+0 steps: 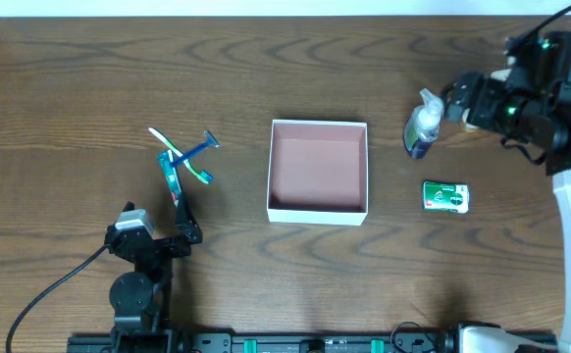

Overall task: Pack container
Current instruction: 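Move the right gripper up toward the white Pantene tube, then lower the right gripper onto the Pantene tube and grasp it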

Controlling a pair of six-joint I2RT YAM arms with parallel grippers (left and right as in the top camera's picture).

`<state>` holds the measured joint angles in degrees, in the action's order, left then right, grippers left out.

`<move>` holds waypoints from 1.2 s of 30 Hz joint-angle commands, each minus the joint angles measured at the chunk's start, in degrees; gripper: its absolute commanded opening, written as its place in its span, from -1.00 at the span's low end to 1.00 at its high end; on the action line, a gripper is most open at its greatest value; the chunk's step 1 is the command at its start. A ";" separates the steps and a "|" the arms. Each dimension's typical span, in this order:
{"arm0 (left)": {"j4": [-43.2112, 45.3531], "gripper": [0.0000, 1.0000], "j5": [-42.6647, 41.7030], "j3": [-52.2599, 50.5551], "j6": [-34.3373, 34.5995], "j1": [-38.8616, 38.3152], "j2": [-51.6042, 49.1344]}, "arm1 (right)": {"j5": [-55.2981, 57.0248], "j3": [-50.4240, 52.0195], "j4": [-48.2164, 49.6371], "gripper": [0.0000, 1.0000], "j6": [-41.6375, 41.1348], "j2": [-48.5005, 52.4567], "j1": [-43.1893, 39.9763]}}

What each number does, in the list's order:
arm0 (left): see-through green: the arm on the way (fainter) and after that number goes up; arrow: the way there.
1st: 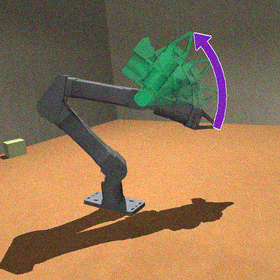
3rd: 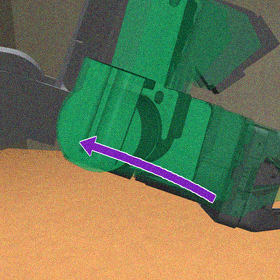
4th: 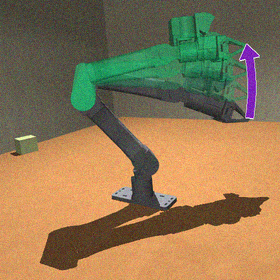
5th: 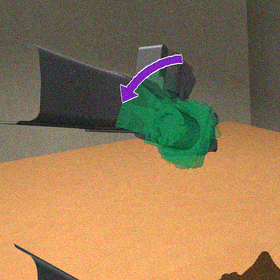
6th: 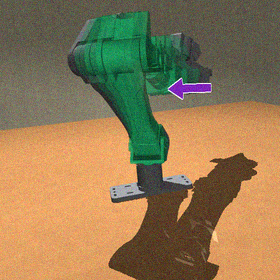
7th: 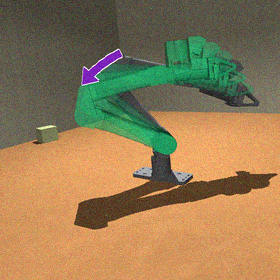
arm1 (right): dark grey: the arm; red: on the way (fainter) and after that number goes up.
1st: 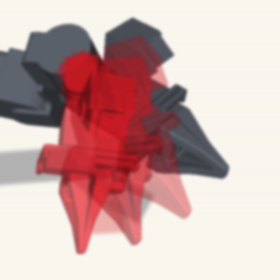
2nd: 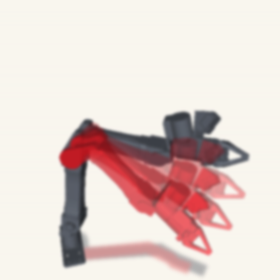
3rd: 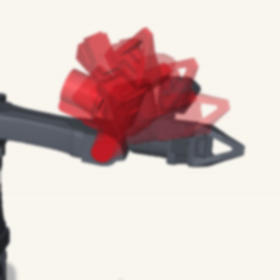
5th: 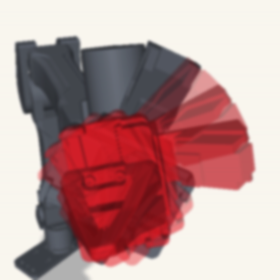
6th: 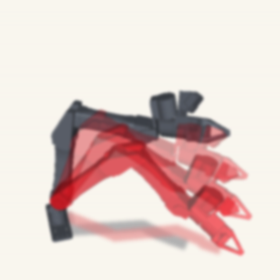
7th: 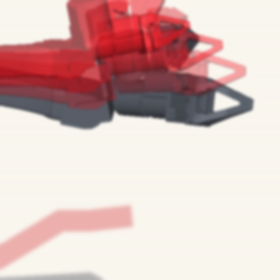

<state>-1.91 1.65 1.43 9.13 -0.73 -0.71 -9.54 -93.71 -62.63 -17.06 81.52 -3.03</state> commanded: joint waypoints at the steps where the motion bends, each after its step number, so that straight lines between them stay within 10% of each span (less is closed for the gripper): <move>1: -2.10 0.96 0.44 -1.20 -0.52 0.35 0.00 | 4.20 -6.21 -2.19 0.98 -6.10 2.10 -2.80; 36: -2.10 0.96 0.44 -1.20 -0.52 0.35 0.00 | 2.27 -16.31 0.96 0.98 -20.20 25.11 -13.14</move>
<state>-1.91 1.65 1.43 9.13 -0.73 -0.71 -7.07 -109.30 -61.80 -35.03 104.38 -16.78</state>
